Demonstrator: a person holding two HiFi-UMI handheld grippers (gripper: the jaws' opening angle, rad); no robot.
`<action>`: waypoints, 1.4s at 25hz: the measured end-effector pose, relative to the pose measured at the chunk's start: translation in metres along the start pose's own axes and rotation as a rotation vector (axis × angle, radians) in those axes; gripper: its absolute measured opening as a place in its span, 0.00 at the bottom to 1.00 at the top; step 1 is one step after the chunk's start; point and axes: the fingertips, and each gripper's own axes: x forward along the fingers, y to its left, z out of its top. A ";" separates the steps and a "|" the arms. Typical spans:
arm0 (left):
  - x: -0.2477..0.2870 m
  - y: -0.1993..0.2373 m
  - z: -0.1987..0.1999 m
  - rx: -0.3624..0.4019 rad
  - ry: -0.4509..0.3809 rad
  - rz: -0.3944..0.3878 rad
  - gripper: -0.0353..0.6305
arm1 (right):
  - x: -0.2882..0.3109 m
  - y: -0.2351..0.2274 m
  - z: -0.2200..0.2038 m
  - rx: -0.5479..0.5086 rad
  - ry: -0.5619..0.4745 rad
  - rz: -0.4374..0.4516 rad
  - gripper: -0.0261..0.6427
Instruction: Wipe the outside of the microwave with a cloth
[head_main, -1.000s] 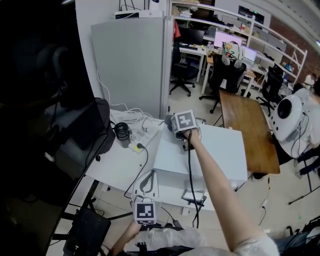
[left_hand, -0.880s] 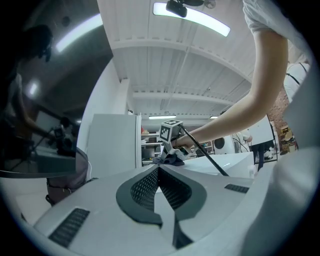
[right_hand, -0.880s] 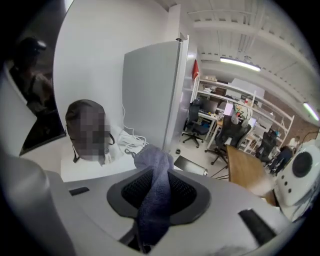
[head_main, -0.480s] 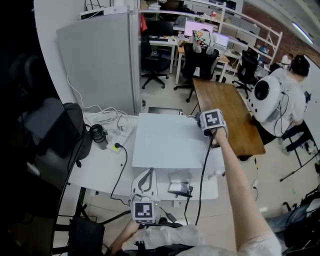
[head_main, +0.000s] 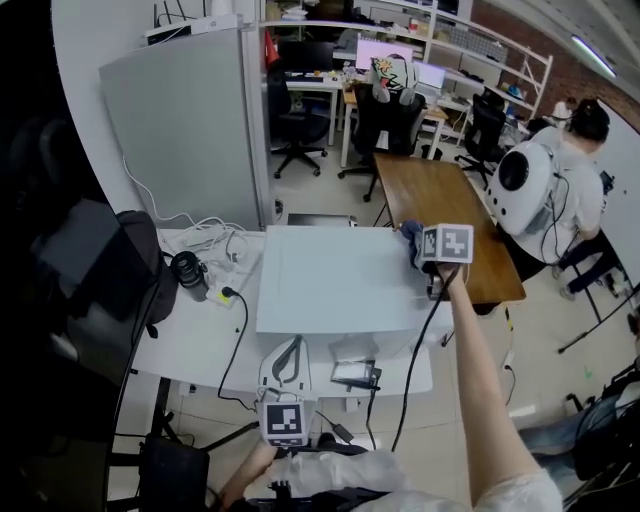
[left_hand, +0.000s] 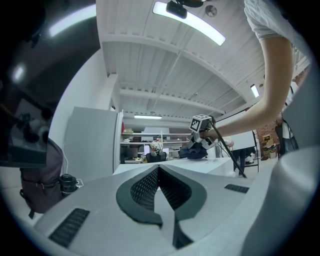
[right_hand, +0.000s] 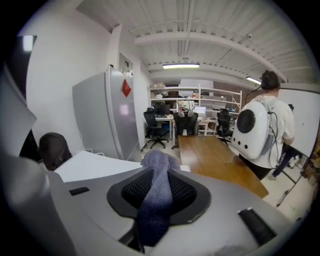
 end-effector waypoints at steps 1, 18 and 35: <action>-0.001 0.001 0.001 -0.016 0.003 0.008 0.04 | -0.006 0.026 0.006 0.008 -0.034 0.056 0.22; -0.035 0.028 -0.010 0.026 0.047 0.072 0.04 | -0.023 0.358 -0.040 -0.233 0.021 0.465 0.22; -0.010 -0.002 -0.014 -0.006 0.043 0.005 0.04 | -0.029 0.061 -0.075 -0.024 0.051 0.078 0.22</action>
